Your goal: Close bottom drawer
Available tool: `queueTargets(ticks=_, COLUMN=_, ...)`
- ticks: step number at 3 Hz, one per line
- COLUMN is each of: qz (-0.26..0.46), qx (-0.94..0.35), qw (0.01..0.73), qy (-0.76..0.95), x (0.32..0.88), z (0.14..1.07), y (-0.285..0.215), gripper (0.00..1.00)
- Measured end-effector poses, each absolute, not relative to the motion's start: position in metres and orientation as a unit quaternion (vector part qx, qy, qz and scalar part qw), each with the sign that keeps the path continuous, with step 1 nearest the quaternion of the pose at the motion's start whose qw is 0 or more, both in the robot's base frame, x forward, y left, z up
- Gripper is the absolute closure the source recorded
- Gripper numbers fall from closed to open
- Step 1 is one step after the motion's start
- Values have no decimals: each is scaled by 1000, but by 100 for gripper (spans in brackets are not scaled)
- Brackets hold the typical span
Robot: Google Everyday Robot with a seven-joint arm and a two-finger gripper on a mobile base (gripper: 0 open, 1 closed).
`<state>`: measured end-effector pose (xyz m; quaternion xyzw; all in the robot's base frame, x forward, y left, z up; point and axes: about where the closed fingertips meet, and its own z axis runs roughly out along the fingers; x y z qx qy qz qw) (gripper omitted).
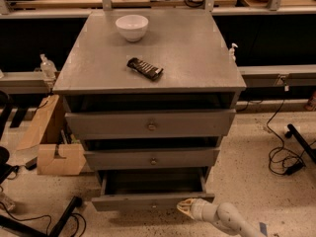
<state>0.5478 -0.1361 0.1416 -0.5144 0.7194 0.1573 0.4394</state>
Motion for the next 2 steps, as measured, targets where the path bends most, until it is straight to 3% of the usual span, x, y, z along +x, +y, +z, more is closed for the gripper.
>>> queueTargets(ticks=2, qz=156, qx=-515, qw=441, qy=719, x=552, z=141, y=-136, gripper=100)
